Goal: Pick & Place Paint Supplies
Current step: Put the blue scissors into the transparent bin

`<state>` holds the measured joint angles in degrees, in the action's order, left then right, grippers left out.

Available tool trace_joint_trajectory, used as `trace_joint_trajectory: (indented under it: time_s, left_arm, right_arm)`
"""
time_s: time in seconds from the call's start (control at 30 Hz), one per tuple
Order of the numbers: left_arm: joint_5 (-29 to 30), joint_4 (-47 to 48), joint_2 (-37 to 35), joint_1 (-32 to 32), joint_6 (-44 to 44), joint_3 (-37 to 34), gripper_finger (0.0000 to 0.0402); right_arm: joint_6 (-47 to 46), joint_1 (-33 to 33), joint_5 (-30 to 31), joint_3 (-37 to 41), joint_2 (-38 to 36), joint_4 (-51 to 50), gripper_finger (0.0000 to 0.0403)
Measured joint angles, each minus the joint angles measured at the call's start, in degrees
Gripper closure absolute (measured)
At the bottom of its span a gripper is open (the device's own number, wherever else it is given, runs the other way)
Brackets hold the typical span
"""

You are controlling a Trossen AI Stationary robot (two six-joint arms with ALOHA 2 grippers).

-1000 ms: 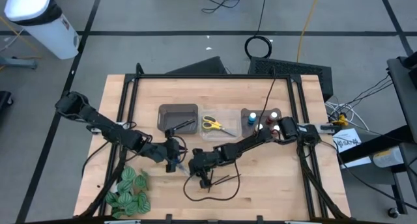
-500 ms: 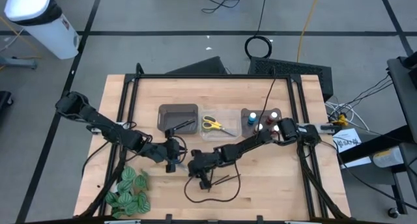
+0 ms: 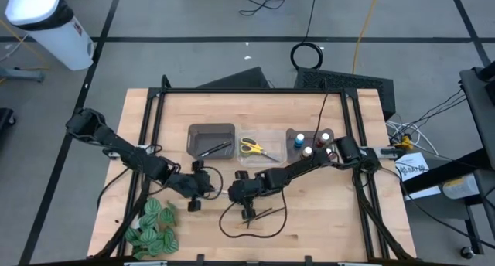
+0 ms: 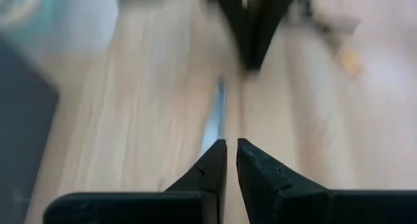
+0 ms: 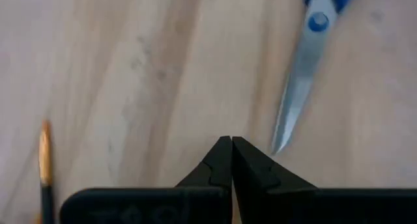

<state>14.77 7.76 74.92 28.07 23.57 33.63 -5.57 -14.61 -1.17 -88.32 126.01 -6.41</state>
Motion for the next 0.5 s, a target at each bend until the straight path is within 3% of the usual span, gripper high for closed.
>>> trace_joint_trajectory:
  time_s: [0.27, 0.5]
  left_arm:
    - [3.7, 21.7, 0.0, 3.3, 14.6, 0.0, 0.0395]
    - [3.7, 24.2, 0.0, 3.1, 18.1, -0.9, 0.0372]
  right_arm:
    - [-0.1, 0.0, -0.2, 0.0, -0.1, 1.0, 0.0403]
    - [0.4, 0.0, -0.1, 0.0, -0.3, 1.1, 0.0403]
